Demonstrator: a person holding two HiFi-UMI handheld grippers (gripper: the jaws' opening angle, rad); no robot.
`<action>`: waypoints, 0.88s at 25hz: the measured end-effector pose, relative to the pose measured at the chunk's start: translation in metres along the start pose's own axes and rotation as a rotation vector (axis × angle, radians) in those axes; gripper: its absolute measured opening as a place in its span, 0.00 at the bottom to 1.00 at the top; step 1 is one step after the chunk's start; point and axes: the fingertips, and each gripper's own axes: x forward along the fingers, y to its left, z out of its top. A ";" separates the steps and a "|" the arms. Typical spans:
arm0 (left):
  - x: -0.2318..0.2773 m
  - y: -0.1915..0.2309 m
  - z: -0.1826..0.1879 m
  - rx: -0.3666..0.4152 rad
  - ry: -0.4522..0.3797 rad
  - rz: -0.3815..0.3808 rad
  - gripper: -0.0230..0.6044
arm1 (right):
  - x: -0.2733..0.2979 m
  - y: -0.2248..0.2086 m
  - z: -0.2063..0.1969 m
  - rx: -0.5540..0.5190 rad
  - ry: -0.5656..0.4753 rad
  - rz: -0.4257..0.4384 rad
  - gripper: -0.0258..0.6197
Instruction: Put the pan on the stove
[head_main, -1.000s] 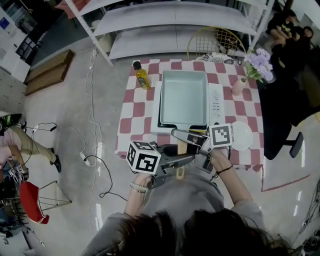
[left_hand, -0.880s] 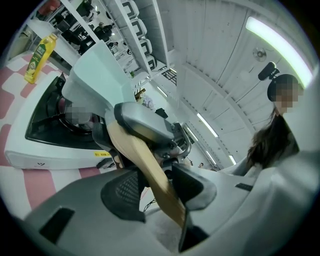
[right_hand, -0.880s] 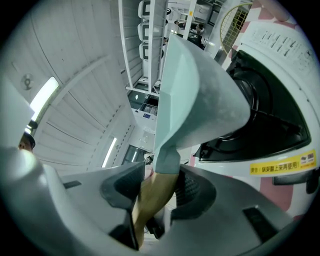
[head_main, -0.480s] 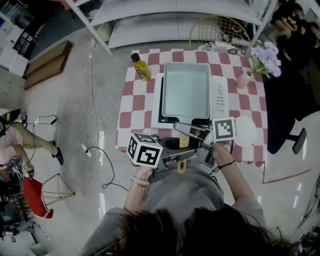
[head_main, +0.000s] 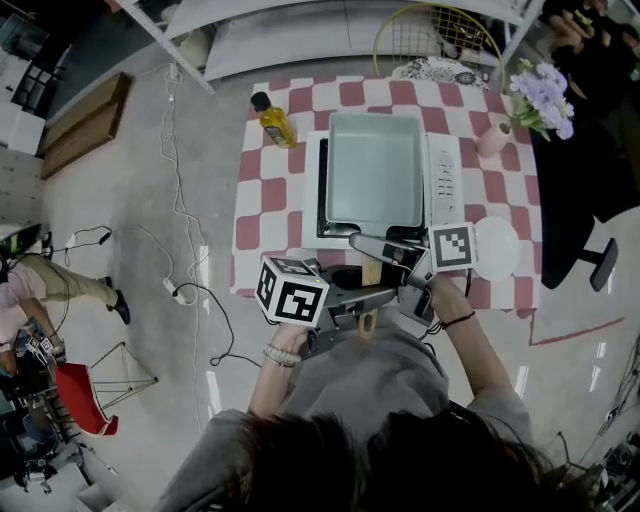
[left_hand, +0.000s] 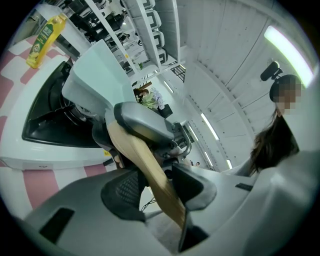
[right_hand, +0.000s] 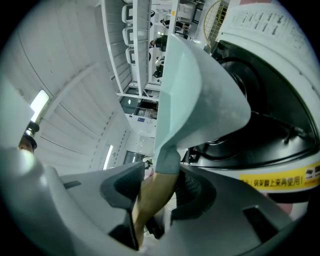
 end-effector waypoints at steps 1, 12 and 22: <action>0.000 0.001 0.000 -0.004 0.002 -0.001 0.31 | 0.000 -0.001 0.000 0.005 -0.001 -0.003 0.32; 0.004 0.008 0.000 -0.046 0.014 -0.010 0.31 | -0.002 -0.013 0.001 0.035 0.009 -0.021 0.32; 0.007 0.012 -0.002 -0.078 0.017 -0.020 0.31 | -0.003 -0.022 0.000 0.057 0.018 -0.037 0.32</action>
